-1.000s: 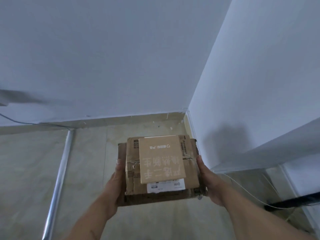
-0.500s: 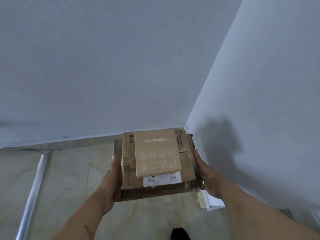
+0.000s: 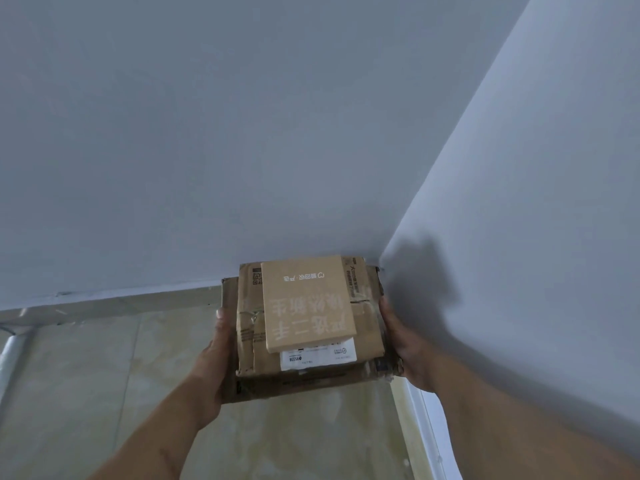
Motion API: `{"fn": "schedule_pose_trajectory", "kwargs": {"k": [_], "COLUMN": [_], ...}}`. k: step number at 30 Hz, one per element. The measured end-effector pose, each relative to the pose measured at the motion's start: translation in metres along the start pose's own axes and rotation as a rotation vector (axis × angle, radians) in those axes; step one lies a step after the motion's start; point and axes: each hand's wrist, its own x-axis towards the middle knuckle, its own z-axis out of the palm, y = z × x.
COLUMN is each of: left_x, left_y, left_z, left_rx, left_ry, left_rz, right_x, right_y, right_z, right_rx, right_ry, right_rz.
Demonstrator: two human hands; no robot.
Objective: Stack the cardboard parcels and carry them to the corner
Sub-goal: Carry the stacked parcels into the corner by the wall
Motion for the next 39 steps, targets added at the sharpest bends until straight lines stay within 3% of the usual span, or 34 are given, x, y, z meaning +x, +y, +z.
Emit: {"fn": "schedule_pose_trajectory", "kwargs": {"k": [16,35,39], "left_x": [0.058,0.075,0.067], "left_y": [-0.013,-0.019,-0.015], "left_z": [0.011,0.014,0.012], "left_rx": [-0.011,0.027,0.058], "left_ry": [0.021,0.061,0.087], "left_rz": [-0.038,-0.029,-0.024], "right_x": [0.077,0.091,0.088], "right_y": [0.024,0.020,0.018], "right_z": [-0.013,-0.016,-0.015], "right_rx": [-0.009,-0.028,-0.042], "right_ry": [-0.013,-0.055,-0.002], "right_rz": [0.004,-0.009,0.001]}}
